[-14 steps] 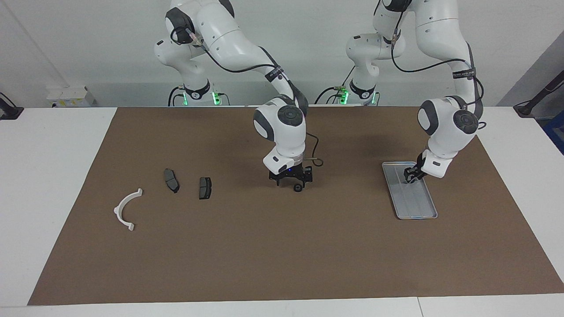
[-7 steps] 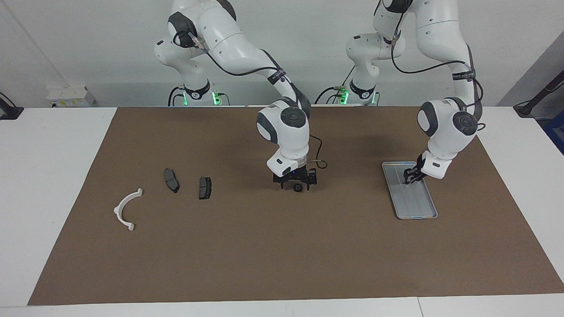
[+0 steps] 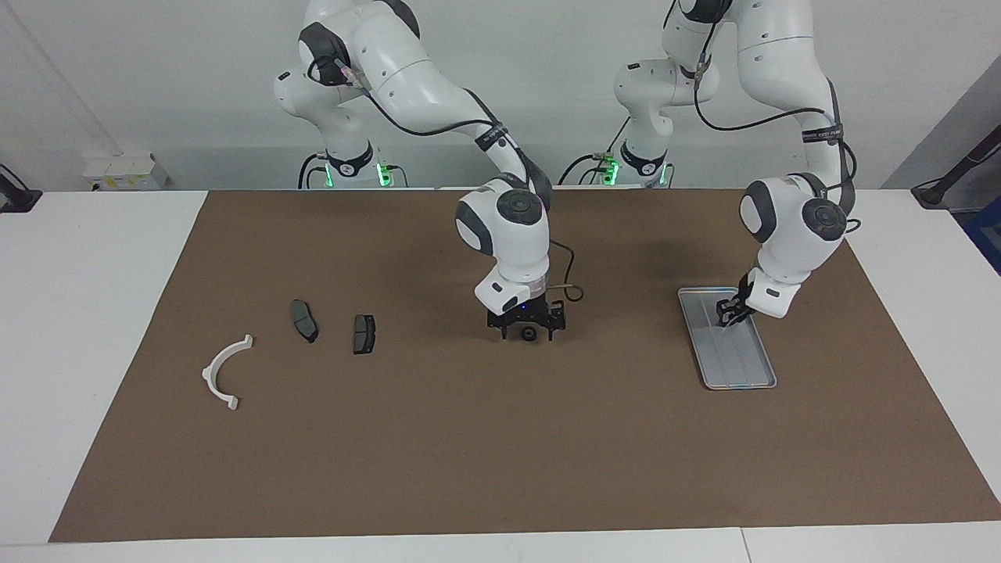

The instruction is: Place bearing gear from tray to pile

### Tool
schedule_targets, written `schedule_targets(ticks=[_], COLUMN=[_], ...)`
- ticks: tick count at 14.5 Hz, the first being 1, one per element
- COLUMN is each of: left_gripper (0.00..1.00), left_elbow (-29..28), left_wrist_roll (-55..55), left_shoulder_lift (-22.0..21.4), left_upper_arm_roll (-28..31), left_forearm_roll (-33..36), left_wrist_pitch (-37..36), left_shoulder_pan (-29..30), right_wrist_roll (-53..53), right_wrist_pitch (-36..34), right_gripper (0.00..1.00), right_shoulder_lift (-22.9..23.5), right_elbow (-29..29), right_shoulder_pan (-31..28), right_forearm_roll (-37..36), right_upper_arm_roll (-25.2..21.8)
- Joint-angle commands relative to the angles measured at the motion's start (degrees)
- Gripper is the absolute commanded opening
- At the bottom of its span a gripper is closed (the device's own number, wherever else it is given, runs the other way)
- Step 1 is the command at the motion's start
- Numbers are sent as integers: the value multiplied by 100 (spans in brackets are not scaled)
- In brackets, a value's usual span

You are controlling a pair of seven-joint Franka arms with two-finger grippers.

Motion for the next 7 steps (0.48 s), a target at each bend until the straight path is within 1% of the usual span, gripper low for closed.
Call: schedule_targets(ticks=[1,3,4,7], left_gripper=[31,8,1,0], left_elbow=[-162,-162,-162,-101], left_wrist_roll=[41,41,41,6], left_shoulder_lift=[-21,-30,-30,-21], left_upper_arm_roll=[-18,-18,-18,-18], left_forearm_roll=[104,104,104,104], left_wrist_pitch=[143,152,143,82], left_shoulder_pan=[50,50,50,6], right_wrist_roll=[25,17,8,-54], right_wrist_pitch=[97,149,167,167], right_gripper=[98,98,98,98], right_shoulder_lift=[83,75,57,48], right_elbow=[2,-86,-156,-200], right_shoulder_pan=[-19,-19,-19,-27], right_forearm_roll=[-6,-5,-5,3], right_upper_arm_roll=[29,29,29,46])
